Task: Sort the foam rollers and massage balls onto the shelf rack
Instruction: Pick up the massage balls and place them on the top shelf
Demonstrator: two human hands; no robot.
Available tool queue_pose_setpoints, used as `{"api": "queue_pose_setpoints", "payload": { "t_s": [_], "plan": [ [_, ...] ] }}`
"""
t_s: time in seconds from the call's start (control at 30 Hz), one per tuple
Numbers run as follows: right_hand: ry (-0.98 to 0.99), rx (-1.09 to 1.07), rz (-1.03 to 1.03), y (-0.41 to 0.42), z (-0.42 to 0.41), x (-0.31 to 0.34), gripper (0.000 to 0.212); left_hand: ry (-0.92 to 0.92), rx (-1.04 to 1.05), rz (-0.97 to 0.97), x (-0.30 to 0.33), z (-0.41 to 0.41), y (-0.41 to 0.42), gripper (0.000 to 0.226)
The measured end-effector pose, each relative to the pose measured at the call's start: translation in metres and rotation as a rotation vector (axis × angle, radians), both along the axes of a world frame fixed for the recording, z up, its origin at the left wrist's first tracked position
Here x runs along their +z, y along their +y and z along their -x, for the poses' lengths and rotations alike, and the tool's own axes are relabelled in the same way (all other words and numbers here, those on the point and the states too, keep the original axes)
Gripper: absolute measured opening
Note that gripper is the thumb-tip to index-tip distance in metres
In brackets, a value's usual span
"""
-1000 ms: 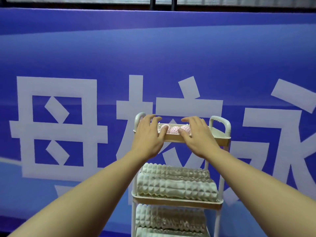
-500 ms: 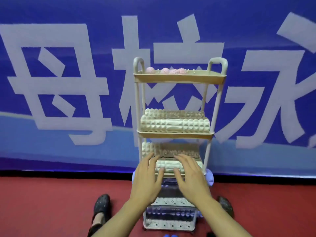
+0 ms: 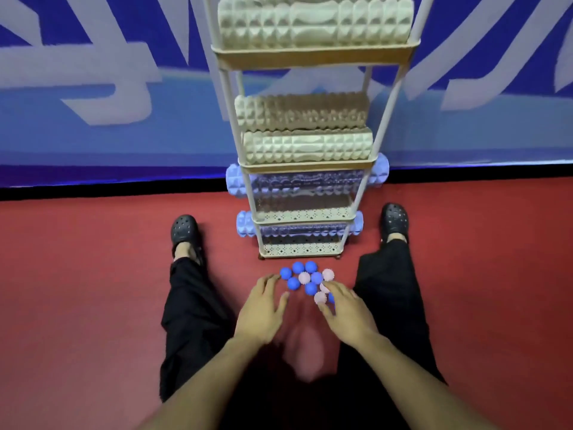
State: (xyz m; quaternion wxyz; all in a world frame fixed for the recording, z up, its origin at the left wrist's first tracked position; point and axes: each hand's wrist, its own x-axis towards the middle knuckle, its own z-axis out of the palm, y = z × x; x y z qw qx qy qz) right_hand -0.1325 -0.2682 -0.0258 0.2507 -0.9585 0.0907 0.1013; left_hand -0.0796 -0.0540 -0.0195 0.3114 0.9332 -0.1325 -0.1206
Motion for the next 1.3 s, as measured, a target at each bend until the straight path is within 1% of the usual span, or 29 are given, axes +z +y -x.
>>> {"api": "queue_pose_setpoints", "payload": {
  "t_s": [0.17, 0.3, 0.43, 0.53, 0.63, 0.67, 0.8, 0.9, 0.97, 1.03, 1.1, 1.2, 1.3],
  "plan": [
    [0.241, -0.047, -0.029, -0.001, -0.005, -0.05, 0.064, 0.213, -0.005, -0.027, -0.056, 0.001, -0.004, 0.051],
    [0.366, -0.155, -0.098, -0.013, -0.03, -0.089, 0.066, 0.364, 0.049, -0.003, -0.096, -0.021, -0.02, 0.053],
    [0.473, -0.23, -0.156, -0.022, -0.055, -0.139, 0.066, 0.465, 0.047, -0.052, -0.144, -0.048, -0.036, 0.053],
    [0.505, -0.274, -0.166, -0.024, -0.075, -0.178, 0.067, 0.495, 0.011, -0.075, -0.184, -0.073, -0.045, 0.052],
    [0.497, -0.345, -0.211, -0.026, -0.092, -0.211, 0.058, 0.522, 0.035, -0.098, -0.219, -0.097, -0.054, 0.052],
    [0.496, -0.367, -0.231, -0.027, -0.095, -0.221, 0.058, 0.532, 0.052, -0.099, -0.228, -0.104, -0.058, 0.054],
    [0.529, -0.395, -0.259, -0.029, -0.1, -0.271, 0.08, 0.587, 0.094, -0.095, -0.265, -0.123, -0.07, 0.062],
    [0.554, -0.366, -0.203, -0.024, -0.103, -0.272, 0.075, 0.603, 0.068, -0.123, -0.285, -0.134, -0.076, 0.062],
    [0.573, -0.317, -0.097, -0.022, -0.104, -0.278, 0.071, 0.569, 0.038, -0.154, -0.293, -0.14, -0.08, 0.057],
    [0.586, -0.314, -0.036, -0.02, -0.106, -0.279, 0.069, 0.549, 0.03, -0.174, -0.3, -0.144, -0.084, 0.048],
    [0.577, -0.343, -0.038, -0.018, -0.106, -0.282, 0.068, 0.55, 0.028, -0.177, -0.304, -0.147, -0.085, 0.039],
    [0.56, -0.33, -0.067, -0.022, -0.102, -0.278, 0.069, 0.567, 0.023, -0.2, -0.305, -0.148, -0.081, 0.035],
    [0.544, -0.334, -0.086, -0.026, -0.094, -0.267, 0.06, 0.565, -0.005, -0.175, -0.292, -0.141, -0.075, 0.034]
  ]
}}
